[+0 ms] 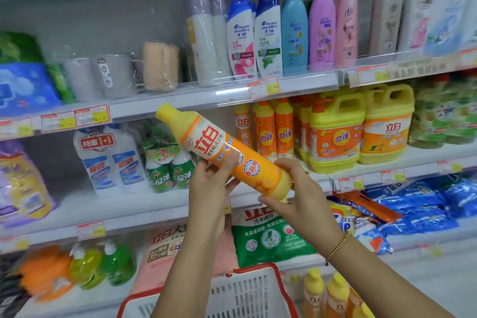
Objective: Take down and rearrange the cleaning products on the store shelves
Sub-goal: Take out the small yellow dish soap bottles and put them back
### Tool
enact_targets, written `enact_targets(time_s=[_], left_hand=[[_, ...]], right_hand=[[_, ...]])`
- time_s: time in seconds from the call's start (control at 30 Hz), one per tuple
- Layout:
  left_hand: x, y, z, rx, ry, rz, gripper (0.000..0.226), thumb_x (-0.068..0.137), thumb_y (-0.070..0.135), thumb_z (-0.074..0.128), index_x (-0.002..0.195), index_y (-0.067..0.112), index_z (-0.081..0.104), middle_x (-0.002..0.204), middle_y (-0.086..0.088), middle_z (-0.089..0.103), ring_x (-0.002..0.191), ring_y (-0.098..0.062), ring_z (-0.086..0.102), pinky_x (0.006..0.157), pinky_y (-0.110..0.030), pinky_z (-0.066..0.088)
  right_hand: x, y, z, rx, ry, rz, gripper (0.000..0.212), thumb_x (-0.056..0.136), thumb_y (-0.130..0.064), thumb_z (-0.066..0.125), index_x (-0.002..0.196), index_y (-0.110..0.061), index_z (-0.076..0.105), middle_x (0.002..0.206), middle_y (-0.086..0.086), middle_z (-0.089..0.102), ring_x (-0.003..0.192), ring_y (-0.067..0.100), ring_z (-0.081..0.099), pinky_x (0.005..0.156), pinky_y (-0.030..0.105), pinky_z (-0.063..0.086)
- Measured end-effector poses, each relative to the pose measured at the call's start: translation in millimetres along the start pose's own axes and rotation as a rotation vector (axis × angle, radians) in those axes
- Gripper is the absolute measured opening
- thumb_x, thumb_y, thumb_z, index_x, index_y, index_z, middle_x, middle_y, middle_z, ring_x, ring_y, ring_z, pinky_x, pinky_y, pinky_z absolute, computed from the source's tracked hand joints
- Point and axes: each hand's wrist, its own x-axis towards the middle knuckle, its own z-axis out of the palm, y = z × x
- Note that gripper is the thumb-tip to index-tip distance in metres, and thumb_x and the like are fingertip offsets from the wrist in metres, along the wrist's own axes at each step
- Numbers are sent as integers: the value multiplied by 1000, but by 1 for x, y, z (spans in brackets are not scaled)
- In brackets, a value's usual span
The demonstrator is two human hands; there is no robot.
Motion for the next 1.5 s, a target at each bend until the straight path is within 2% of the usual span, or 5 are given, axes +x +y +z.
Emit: enact_targets(time_s=[0.37,0.73,1.03,1.2,1.5], left_hand=[[3,7,-3,-406,-163,51,78,56,43,87,123,19,55,107,-4,68,101,-21,65,78,-37,56],[-8,-2,7,-21,149,75,70,61,27,76,125,23,49,108,-1,66,85,-4,70,62,-22,56],[34,26,-31,-340,-179,-220,97,60,41,86,141,6,45,130,-17,57,112,-28,60,88,-45,55],[39,14,-33,-417,-112,-325,67,74,32,66,133,3,51,110,-17,69,90,-23,70,73,-38,60],[39,-4,-32,-248,-87,-485,57,80,34,63,124,-1,55,93,-16,73,80,-22,73,62,-34,60]], right_hand=[[10,-10,-14,1414,-672,583,57,79,-42,69,121,-7,53,90,28,62,73,32,58,57,25,55],[-2,-28,2,-319,-197,-9,67,76,-41,73,129,-33,34,110,-11,57,94,7,58,61,10,35],[3,-23,-8,1286,-841,496,66,72,-30,76,126,-4,47,101,31,64,84,38,67,74,42,57],[5,-18,-2,1647,-1156,547,62,89,-41,58,116,14,53,100,38,61,86,41,67,76,42,58],[7,-2,3,1691,-1032,664,61,84,-41,64,114,12,57,97,36,61,78,39,68,69,39,59]])
